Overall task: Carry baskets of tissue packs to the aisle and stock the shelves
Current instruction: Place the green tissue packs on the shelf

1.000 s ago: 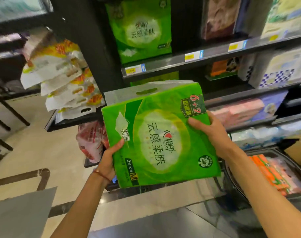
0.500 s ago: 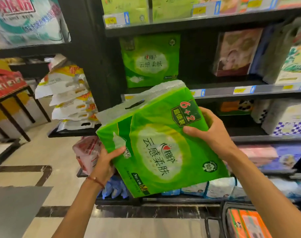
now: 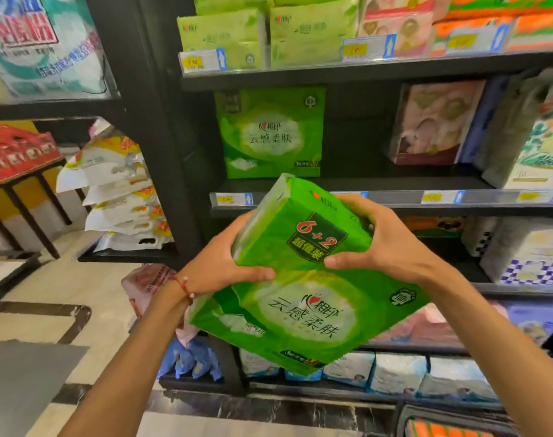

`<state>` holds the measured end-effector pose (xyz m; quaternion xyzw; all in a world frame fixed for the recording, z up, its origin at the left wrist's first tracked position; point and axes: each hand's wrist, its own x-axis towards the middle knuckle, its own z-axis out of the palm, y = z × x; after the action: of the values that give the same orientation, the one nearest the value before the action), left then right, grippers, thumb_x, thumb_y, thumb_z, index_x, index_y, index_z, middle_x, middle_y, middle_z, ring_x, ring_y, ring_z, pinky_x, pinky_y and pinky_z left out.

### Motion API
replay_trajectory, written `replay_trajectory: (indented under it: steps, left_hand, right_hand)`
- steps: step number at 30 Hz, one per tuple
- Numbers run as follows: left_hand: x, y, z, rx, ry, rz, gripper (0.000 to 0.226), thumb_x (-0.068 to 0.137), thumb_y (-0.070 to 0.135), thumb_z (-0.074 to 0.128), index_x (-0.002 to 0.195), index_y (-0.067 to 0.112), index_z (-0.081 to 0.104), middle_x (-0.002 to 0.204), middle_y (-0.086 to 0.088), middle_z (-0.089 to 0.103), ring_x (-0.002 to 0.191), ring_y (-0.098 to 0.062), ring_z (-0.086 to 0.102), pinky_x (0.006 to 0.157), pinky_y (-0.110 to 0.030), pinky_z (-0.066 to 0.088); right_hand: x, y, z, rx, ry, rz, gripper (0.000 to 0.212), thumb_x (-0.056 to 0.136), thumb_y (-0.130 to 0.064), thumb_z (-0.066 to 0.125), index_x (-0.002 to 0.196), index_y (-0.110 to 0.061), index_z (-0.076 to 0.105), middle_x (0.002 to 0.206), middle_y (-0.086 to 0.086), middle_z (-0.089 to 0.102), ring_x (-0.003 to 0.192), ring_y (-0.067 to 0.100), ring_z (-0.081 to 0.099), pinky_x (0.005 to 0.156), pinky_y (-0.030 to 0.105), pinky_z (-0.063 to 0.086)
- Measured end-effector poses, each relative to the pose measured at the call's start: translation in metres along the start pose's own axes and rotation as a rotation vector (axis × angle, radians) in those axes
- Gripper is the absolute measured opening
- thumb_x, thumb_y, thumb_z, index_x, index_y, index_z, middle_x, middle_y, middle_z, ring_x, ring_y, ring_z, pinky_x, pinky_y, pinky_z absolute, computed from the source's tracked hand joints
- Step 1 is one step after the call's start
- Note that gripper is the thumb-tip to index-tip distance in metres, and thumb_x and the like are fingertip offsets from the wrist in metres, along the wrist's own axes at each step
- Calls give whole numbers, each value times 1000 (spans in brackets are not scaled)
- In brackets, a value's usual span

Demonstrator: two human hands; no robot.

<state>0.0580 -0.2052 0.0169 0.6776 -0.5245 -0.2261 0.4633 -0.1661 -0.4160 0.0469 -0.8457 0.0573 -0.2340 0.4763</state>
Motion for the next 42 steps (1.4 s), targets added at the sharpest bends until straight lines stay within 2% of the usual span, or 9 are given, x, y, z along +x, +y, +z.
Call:
replay_trajectory:
  steps: [8, 11, 15, 18, 21, 24, 26, 35, 42]
  left_hand:
    - [-7, -24, 24, -180, 147, 59, 86, 61, 30, 90, 137, 20, 51, 129, -1, 67, 118, -19, 66, 96, -34, 55]
    - [-13, -36, 24, -321, 235, 33, 79, 59, 28, 90, 130, 22, 58, 125, -6, 70, 113, -27, 69, 92, -42, 58]
    - [-27, -59, 10, -517, 323, -34, 86, 57, 33, 96, 133, 18, 58, 128, -15, 68, 114, -41, 67, 94, -58, 55]
    - [-38, -69, -7, -587, 409, -50, 75, 65, 25, 91, 132, 17, 60, 125, -14, 70, 107, -36, 71, 82, -44, 62]
    - [-44, -68, -19, -677, 483, -66, 56, 75, 8, 71, 130, 11, 61, 115, -12, 75, 90, -26, 76, 71, -37, 63]
    - [-46, -62, -24, -758, 495, -90, 42, 81, 8, 61, 123, 10, 63, 98, -2, 79, 79, -19, 77, 63, -33, 63]
    - [-48, -62, -26, -814, 482, -96, 35, 84, 8, 58, 117, 14, 65, 95, -1, 79, 78, -19, 77, 62, -34, 63]
    - [-23, -53, -58, -615, 461, 12, 99, 61, 45, 92, 145, 18, 49, 131, -5, 69, 112, -24, 70, 83, -36, 61]
    - [24, -36, -76, -533, 418, -37, 104, 46, 74, 88, 136, 33, 57, 125, 5, 72, 113, -19, 70, 88, -38, 58]
  right_hand:
    - [12, 7, 0, -77, -63, 65, 95, 66, -26, 100, 149, -26, 54, 132, -14, 71, 120, 2, 68, 103, 23, 54]
    - [11, 14, 9, -327, 92, 69, 93, 64, -75, 86, 144, -37, 58, 140, -19, 63, 130, 0, 58, 115, 41, 48]
    - [-13, 30, 14, -553, 443, -24, 91, 76, -80, 70, 147, -25, 56, 150, -5, 55, 142, 6, 42, 123, 37, 34]
    - [-34, 49, 25, -195, 533, 176, 112, 70, -77, 79, 161, -28, 36, 160, -7, 43, 148, 10, 38, 121, 36, 33]
    - [-39, 51, 54, 298, 382, 392, 142, 47, -92, 78, 165, -33, 25, 160, -9, 43, 144, 13, 45, 119, 42, 37]
    - [-30, 46, 84, 403, 236, 354, 100, 73, -73, 76, 157, -33, 39, 146, -16, 62, 133, 11, 61, 110, 38, 50]
    - [-21, 40, 96, 425, 246, 312, 94, 74, -70, 79, 154, -35, 44, 142, -14, 66, 128, 13, 65, 108, 44, 53]
    - [9, 23, 84, 254, 344, 169, 131, 43, -74, 94, 154, -33, 38, 141, -11, 65, 128, 10, 65, 112, 50, 50]
    - [47, 19, 66, 291, 383, 153, 106, 62, -62, 91, 150, -30, 42, 134, -10, 70, 120, 10, 70, 104, 44, 55]
